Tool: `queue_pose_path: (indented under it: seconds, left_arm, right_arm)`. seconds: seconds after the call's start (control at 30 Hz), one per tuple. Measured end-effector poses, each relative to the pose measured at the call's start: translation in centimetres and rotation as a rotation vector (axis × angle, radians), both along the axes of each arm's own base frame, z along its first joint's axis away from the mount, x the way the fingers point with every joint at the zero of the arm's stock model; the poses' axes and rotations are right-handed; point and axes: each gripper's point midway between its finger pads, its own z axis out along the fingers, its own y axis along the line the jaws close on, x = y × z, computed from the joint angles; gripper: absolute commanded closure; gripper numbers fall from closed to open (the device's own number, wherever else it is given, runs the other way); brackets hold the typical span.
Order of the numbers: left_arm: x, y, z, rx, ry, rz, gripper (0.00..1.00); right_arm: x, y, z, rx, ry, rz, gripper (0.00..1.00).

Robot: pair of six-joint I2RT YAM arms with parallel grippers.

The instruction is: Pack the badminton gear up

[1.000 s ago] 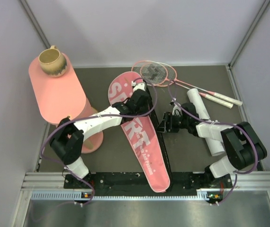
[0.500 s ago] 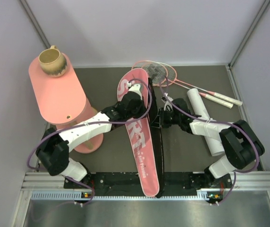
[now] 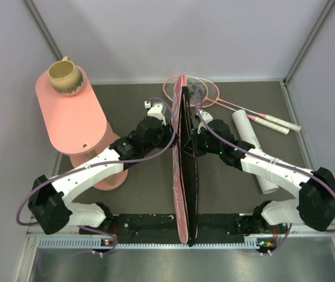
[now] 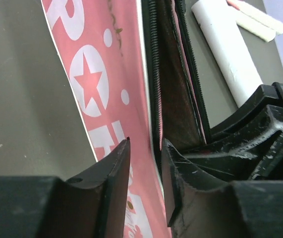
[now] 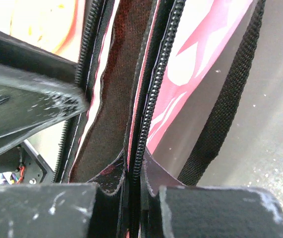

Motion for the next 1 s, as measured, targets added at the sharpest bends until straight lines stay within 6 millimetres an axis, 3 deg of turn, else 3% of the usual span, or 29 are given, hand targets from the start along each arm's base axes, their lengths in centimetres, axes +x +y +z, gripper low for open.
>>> queue_pose_path:
  seconds: [0.23,0.37,0.5,0.63,0.8,0.9,1.0]
  left_arm:
    - [-0.2,0.5,0.4,-0.003,-0.012,0.012,0.35]
    - [-0.3,0.3,0.4,-0.006,-0.009,0.002,0.30]
    - [-0.6,0.0,0.3,-0.012,-0.002,-0.028,0.32]
    - [-0.3,-0.1,-0.2,0.004,0.006,-0.017,0.45]
    - [0.6,0.3,-2.2,0.082,0.037,0.028,1.00]
    - [1.0,1.1,-3.1,0.151,0.046,0.036,1.00]
    - [1.3,1.8,-2.6,0.183,0.052,0.031,1.00]
  right_arm:
    - [-0.3,-0.1,0.1,-0.039,0.002,-0.007,1.00]
    - [-0.7,0.6,0.8,-0.046,-0.012,0.005,1.00]
    - [-0.9,1.2,1.5,-0.046,-0.027,0.010,1.00]
    - [-1.0,1.1,1.4,-0.057,-0.027,0.004,1.00]
    - [-1.0,0.8,1.1,-0.083,-0.024,-0.003,1.00]
    - [-0.8,0.6,1.1,-0.105,-0.039,0.000,1.00]
    - [-0.1,0.2,0.8,-0.139,-0.058,0.003,1.00]
